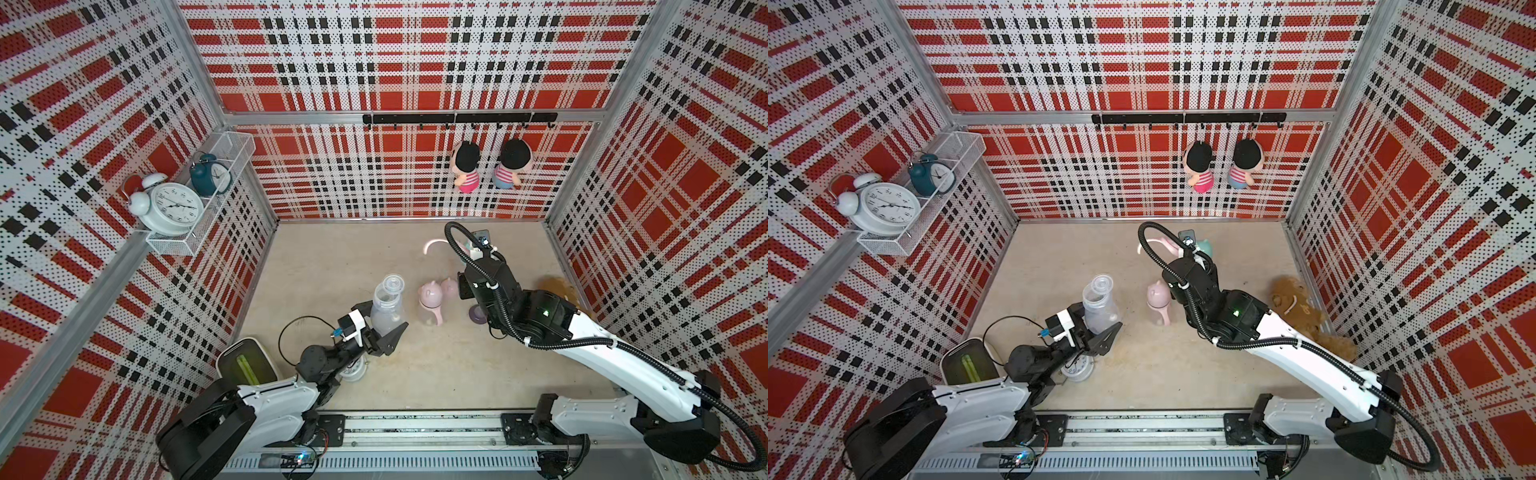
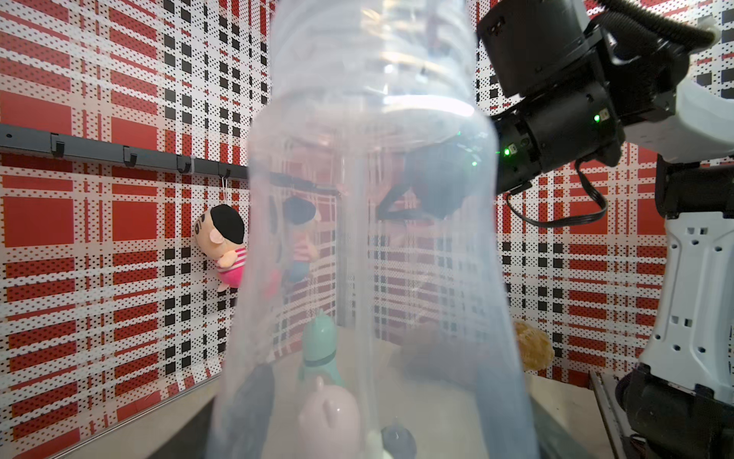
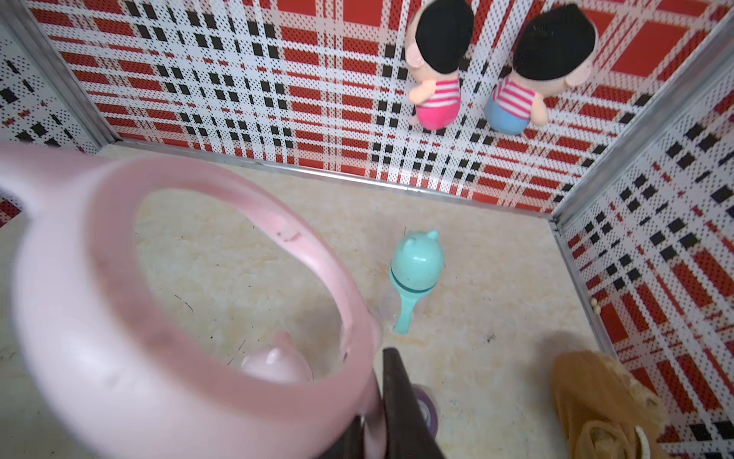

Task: Assemble the baby bottles
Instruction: Put on the handle of the baby bottle.

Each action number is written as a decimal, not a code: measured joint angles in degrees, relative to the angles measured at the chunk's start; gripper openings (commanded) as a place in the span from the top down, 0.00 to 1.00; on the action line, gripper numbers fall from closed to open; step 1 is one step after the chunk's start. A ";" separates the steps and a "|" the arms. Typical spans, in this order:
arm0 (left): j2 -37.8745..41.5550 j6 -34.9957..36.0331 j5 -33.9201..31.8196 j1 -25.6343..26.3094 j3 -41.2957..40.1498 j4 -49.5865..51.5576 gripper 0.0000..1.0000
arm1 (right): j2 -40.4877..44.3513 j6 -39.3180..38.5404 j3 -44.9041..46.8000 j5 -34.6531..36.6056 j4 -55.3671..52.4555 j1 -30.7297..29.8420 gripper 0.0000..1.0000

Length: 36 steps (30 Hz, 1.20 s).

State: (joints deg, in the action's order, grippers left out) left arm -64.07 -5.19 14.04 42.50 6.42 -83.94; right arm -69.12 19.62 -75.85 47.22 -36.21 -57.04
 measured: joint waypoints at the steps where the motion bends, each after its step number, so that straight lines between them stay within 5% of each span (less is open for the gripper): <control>1: -0.72 -0.15 0.15 0.00 0.46 0.02 1.00 | -0.79 -1.20 -0.63 0.90 0.79 -1.31 1.00; 15: -7.30 -1.38 0.76 0.02 5.62 -0.07 1.00 | -7.85 -9.14 -2.43 9.35 7.69 -12.22 1.00; 36: -9.70 -2.32 0.83 0.02 6.29 -0.92 1.00 | -10.97 -18.38 -1.18 19.04 15.17 -20.46 1.00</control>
State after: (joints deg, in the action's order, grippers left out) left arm -73.78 -7.51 14.87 42.52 12.71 -84.86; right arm -80.09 1.23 -77.03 66.26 -21.04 -77.49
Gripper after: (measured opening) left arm 0.813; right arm 0.118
